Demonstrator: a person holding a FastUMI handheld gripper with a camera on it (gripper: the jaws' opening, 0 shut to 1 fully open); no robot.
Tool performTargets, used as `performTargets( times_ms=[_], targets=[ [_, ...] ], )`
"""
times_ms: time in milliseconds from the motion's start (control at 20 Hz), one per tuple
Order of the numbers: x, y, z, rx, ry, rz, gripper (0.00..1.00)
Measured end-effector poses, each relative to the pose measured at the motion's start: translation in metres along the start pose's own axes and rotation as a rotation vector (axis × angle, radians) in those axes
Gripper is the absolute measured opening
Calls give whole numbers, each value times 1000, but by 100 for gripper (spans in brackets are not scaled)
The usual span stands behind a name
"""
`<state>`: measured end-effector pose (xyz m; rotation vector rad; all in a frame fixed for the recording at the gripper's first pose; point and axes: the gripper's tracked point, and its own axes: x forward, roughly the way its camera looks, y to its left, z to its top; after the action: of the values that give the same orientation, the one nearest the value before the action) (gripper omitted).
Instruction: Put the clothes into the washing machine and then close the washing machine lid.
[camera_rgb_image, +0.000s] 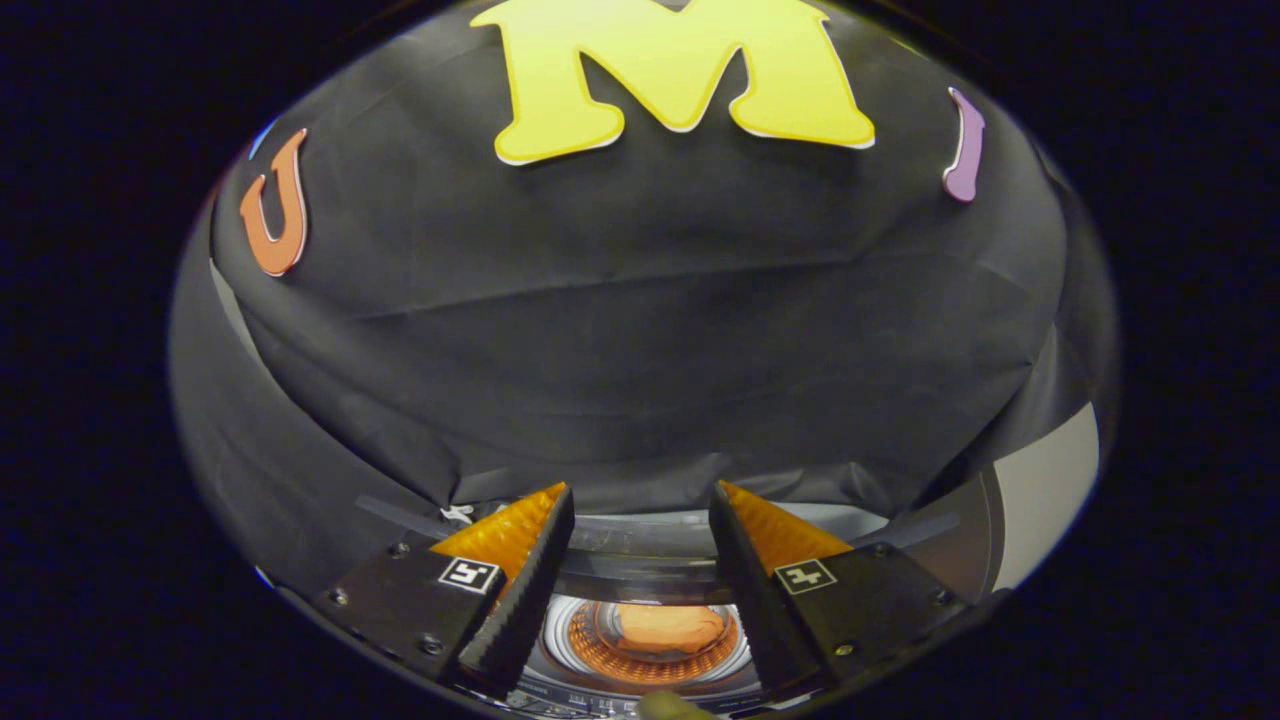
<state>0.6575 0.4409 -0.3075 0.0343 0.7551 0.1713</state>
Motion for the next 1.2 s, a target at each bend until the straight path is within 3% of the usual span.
performTargets(
  times_ms=[1200],
  targets=[
    [-22,2,-22,-28,-42,7,86]
  ],
)
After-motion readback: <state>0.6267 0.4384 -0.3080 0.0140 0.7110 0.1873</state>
